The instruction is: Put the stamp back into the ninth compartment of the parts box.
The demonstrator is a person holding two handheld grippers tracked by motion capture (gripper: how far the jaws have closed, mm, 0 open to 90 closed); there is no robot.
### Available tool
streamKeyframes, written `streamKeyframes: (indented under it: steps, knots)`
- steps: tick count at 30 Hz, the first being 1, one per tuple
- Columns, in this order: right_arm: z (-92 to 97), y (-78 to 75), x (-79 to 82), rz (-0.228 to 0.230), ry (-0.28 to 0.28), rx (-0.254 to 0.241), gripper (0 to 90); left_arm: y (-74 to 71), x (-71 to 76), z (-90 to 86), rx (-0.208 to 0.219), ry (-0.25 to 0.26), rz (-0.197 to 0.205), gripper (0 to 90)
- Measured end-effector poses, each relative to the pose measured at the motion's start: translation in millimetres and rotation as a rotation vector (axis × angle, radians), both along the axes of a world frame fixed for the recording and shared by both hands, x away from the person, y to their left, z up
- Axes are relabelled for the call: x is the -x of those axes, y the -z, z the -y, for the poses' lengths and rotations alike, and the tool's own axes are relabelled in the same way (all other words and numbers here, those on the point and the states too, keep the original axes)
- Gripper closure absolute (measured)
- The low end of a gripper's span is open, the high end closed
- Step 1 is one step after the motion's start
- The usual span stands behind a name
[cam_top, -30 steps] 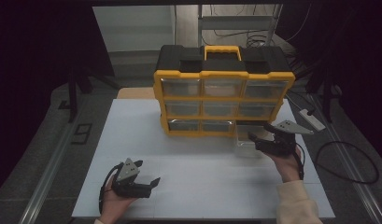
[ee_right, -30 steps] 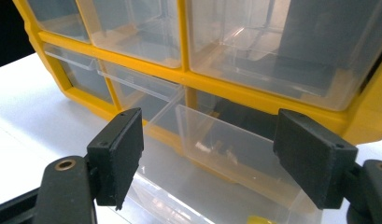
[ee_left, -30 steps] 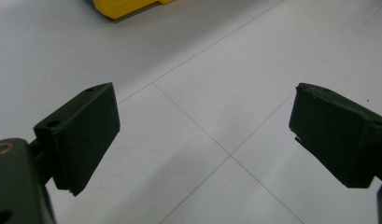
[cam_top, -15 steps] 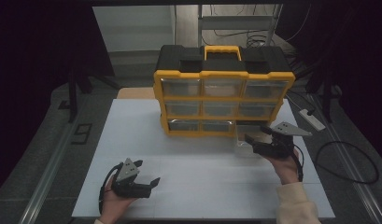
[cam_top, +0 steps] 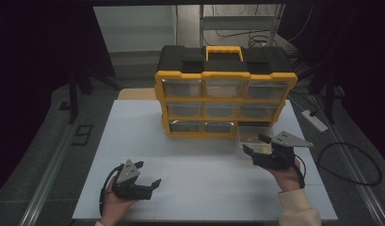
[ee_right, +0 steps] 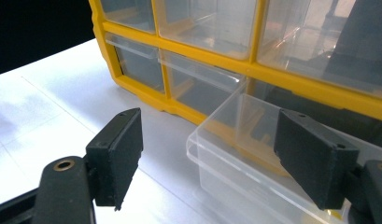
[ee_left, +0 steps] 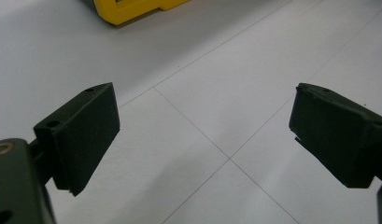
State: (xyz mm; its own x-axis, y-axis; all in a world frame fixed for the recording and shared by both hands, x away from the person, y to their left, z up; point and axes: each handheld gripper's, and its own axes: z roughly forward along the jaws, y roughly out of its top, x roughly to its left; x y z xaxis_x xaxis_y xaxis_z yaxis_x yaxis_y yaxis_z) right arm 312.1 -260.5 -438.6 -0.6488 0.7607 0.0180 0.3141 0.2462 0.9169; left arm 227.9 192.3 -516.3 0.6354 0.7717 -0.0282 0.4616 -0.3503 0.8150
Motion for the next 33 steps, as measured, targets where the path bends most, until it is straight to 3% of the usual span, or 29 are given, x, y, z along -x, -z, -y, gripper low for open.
streamKeyframes:
  steps: [6, 14, 20, 27, 33]
  knots:
    - [2.1, 2.8, 7.6, -0.001, -0.006, 0.001, 25.4, -0.1, 0.2, -0.1, 0.002, 0.001, 0.0, 8.8]
    - [12.3, 17.1, 28.6, -0.008, -0.044, 0.019, 26.2, -0.4, 0.3, 0.2, -0.001, 0.005, 0.0, 8.8]
    - [24.0, 27.1, 40.0, -0.015, -0.041, 0.021, 26.7, -0.2, 0.7, 1.2, 0.0, 0.007, 0.001, 8.8]
    - [40.4, 42.6, 43.5, -0.045, -0.036, 0.042, 26.9, 0.1, 0.7, 1.9, -0.002, 0.007, -0.004, 8.8]
    - [45.8, 47.3, 42.0, -0.054, -0.036, 0.041, 26.9, 0.4, 1.1, 3.1, -0.006, 0.009, -0.003, 8.8]
